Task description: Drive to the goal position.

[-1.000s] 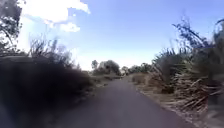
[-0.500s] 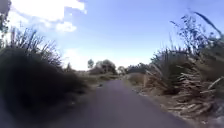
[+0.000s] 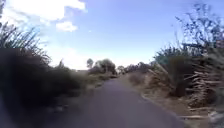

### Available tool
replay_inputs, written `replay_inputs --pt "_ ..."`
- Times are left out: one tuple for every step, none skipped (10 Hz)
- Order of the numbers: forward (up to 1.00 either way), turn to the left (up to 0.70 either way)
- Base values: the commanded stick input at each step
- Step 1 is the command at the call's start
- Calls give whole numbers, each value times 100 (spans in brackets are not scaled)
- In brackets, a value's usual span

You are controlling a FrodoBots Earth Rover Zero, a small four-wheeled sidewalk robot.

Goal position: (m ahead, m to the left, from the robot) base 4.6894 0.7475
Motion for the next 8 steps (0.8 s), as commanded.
replay_inputs --pt "85 0" --pt "85 0" --pt "85 0" --pt "85 0" --pt "85 0" --pt "85 0" --pt "85 0" --pt "85 0"
